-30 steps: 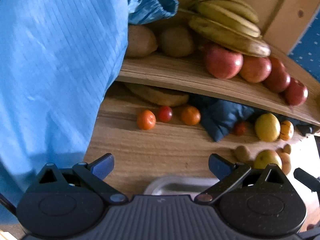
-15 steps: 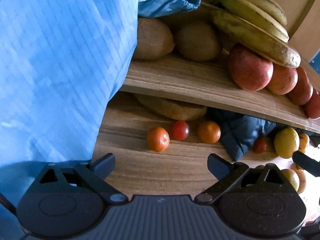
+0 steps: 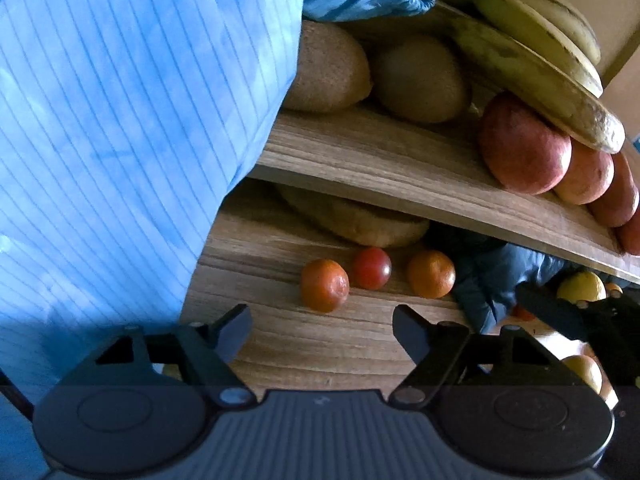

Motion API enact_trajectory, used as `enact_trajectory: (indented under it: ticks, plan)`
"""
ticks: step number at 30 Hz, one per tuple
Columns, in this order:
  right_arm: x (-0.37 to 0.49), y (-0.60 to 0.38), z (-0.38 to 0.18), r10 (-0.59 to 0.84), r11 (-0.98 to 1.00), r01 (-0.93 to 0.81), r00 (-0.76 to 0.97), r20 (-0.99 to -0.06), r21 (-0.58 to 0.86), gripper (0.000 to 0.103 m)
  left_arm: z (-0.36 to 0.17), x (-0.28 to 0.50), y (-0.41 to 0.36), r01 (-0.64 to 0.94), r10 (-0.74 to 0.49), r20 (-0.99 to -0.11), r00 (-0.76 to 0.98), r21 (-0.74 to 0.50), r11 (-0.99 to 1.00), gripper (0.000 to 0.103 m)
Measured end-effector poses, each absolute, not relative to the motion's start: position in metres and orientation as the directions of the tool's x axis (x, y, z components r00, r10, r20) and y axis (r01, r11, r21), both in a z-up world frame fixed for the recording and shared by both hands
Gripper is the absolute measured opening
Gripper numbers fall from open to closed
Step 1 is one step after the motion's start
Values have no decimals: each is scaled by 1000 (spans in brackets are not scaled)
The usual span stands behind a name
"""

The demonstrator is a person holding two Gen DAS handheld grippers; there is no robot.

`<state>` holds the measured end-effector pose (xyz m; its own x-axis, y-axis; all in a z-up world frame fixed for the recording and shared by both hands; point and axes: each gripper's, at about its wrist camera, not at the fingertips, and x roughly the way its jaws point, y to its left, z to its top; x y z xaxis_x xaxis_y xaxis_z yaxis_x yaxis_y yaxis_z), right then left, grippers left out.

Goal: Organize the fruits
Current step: 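Reach both grippers under the shelf toward the small oranges, then grasp a small orange with the right gripper while the left gripper grasps another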

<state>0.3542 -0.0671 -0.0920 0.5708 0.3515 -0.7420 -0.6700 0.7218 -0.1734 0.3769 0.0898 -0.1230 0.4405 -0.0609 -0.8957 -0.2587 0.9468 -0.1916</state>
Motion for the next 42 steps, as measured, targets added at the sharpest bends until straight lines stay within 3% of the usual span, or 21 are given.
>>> enact_trajectory:
  ticks: [11, 22, 31, 42]
  plan:
    - [365, -49, -101, 377, 661, -723, 552, -743, -201, 47, -124, 377, 101, -284, -61, -879, 472, -218, 934, 60]
    - [383, -43, -112, 402, 674, -726, 516, -756, -138, 39, -126, 370, 112, -262, -105, -864, 493, -262, 929, 49]
    - [392, -52, -114, 409, 704, -703, 520, -750, -103, 29, -130, 366, 110, -246, -113, -857, 503, -267, 932, 27]
    - [377, -66, -106, 435, 717, -694, 514, -740, -61, 26, -129, 350, 106, -220, -116, -853, 508, -259, 940, 26]
